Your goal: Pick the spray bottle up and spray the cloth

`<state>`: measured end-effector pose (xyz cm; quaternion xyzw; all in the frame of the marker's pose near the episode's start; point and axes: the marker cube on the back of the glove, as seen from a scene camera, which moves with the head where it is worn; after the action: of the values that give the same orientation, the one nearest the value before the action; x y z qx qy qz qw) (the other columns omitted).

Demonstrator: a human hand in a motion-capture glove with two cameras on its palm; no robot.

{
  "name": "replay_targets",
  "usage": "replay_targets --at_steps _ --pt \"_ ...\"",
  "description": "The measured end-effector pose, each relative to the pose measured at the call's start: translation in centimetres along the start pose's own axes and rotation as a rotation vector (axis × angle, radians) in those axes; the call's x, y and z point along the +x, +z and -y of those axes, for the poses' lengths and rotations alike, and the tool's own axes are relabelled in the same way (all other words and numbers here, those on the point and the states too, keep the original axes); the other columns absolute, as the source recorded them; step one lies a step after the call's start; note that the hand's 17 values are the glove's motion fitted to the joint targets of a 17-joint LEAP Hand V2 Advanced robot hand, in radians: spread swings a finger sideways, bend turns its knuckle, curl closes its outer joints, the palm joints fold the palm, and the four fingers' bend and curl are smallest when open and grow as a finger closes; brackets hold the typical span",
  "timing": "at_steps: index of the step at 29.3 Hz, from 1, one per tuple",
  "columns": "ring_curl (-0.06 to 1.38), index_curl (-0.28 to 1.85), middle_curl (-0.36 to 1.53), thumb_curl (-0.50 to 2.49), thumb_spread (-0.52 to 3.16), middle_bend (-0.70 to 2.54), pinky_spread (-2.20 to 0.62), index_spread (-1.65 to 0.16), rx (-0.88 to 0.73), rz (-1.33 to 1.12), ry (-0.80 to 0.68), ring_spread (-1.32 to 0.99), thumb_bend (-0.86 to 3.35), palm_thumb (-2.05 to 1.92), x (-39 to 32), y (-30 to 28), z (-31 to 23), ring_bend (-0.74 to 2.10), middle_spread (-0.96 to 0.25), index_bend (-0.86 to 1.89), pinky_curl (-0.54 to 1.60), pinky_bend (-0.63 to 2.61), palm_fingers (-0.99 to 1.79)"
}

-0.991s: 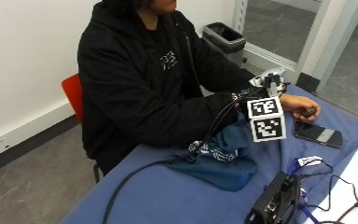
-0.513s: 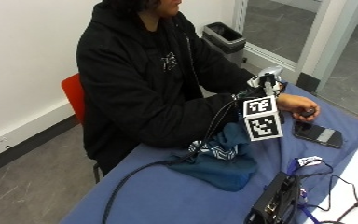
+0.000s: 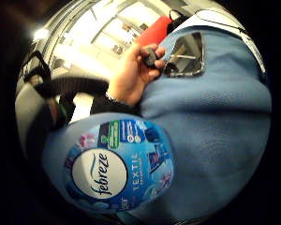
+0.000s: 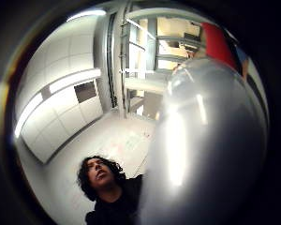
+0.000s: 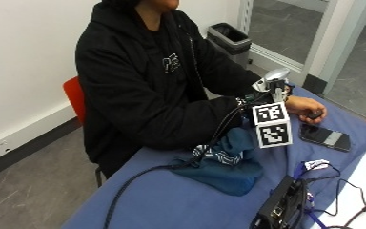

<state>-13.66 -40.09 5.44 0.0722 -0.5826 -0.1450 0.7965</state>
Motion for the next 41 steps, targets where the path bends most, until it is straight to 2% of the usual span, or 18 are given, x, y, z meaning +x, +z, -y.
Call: replay_targets --at_steps 1,3,5,7,10,13,18,26,41 --pt "0.52 0.70 0.60 0.84 0.18 0.64 -0.26 -0.30 0.008 -0.014 -0.004 -0.22 -0.03 1.06 0.9 0.0 3.0 0.71 -0.20 0.20 0.46 0.40 1.25" --pt "0.51 0.69 0.60 0.83 0.27 0.64 -0.19 -0.30 -0.014 -0.068 0.019 -0.20 -0.04 1.05 1.5 -0.6 4.7 0.68 -0.18 0.15 0.45 0.33 1.06" --pt "0.51 0.65 0.58 0.82 0.37 0.56 -0.11 -0.28 -0.072 -0.150 0.075 -0.17 -0.02 1.05 1.5 -1.0 2.0 0.64 -0.15 0.05 0.47 0.34 0.74" --pt "0.52 0.62 0.55 0.81 0.51 0.48 -0.06 -0.27 -0.118 -0.230 0.125 -0.15 -0.02 1.02 1.3 -1.4 -1.0 0.63 -0.12 0.01 0.50 0.42 0.59" --pt "0.51 0.54 0.51 0.77 0.64 0.37 0.02 -0.27 -0.112 -0.300 0.143 -0.10 -0.03 0.98 0.8 -2.2 -2.2 0.61 -0.07 -0.06 0.51 0.54 0.38" --pt "0.47 0.45 0.49 0.75 0.74 0.35 0.07 -0.27 -0.048 -0.379 0.106 -0.08 -0.02 0.96 -1.1 -4.0 -1.9 0.61 -0.04 -0.04 0.48 0.56 0.38" --pt "0.44 0.35 0.47 0.71 0.88 0.36 0.13 -0.27 -0.105 -0.641 0.075 -0.05 -0.02 0.94 -3.1 -5.2 -5.8 0.64 -0.01 0.00 0.45 0.55 0.38" --pt "0.40 0.33 0.45 0.63 1.04 0.38 0.19 -0.30 -0.367 -1.014 0.020 -0.01 -0.03 0.86 -8.4 -2.2 -13.5 0.53 0.01 0.14 0.41 0.45 0.37" --pt "0.35 0.30 0.39 0.54 1.20 0.26 0.21 -0.36 -0.465 -1.118 -0.008 0.00 -0.02 0.80 -9.6 0.0 -19.1 0.40 -0.01 0.14 0.37 0.39 0.22"
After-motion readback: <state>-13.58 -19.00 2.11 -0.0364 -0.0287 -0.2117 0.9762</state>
